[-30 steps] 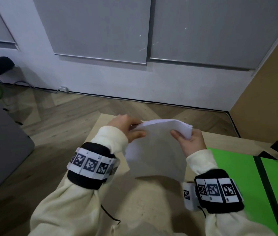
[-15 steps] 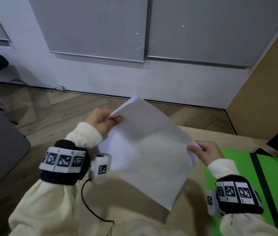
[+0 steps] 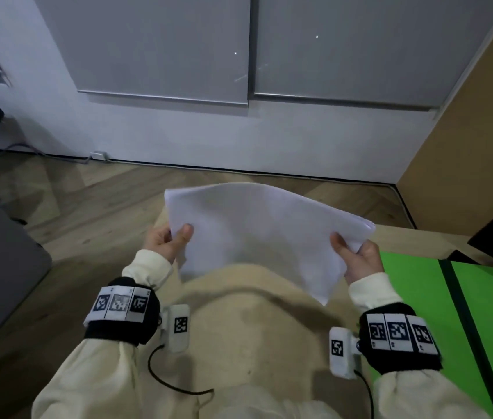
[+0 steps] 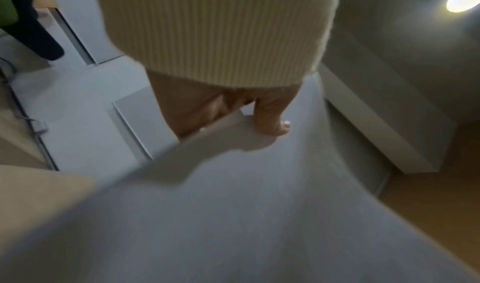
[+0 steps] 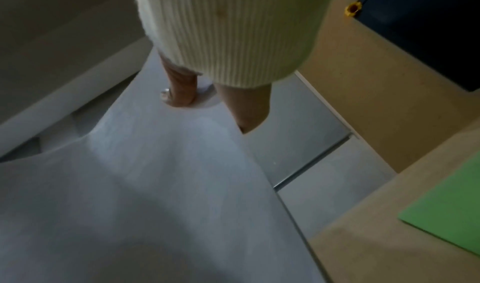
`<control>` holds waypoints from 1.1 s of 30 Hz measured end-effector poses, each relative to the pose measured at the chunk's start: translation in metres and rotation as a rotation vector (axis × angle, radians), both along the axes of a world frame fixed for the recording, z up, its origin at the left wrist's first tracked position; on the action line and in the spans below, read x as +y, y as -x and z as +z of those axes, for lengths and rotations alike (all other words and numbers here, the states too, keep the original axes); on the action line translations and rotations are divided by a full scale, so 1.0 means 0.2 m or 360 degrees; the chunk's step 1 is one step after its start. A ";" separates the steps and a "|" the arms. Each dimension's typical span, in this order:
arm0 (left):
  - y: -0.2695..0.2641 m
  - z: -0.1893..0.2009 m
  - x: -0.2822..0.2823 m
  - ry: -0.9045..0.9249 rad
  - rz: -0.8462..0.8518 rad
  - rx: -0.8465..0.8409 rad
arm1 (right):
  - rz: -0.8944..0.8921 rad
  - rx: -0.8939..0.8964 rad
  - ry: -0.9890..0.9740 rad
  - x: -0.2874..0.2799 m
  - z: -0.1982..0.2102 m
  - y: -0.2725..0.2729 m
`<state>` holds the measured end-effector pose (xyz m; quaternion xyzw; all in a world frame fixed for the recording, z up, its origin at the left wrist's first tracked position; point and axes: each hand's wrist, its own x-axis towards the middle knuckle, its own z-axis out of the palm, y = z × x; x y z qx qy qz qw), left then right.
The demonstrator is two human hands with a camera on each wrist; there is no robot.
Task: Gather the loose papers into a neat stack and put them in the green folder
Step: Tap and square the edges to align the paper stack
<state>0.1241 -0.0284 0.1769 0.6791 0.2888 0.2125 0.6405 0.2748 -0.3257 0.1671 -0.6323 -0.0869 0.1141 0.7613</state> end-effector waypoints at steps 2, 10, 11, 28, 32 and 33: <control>-0.01 -0.04 0.00 -0.0080 -0.0006 0.0033 | -0.0030 -0.0011 0.0072 0.01 -0.02 0.00; -0.04 -0.24 -0.06 0.0091 -0.0034 0.0374 | -0.0180 0.0224 0.0488 0.00 -0.23 0.07; -0.05 -0.24 -0.07 0.0096 -0.0038 0.0382 | -0.0204 0.0237 0.0500 0.00 -0.23 0.07; -0.19 0.26 -0.21 -0.0653 -0.0179 0.0188 | 0.0454 -0.0672 0.1394 0.12 0.03 0.02; -0.22 0.32 -0.14 -0.0927 -0.0135 0.0101 | 0.0285 -0.0712 0.1106 0.18 0.04 0.02; -0.21 0.31 -0.09 -0.1003 -0.0127 0.0186 | 0.0247 -0.0654 0.1040 0.17 0.03 0.01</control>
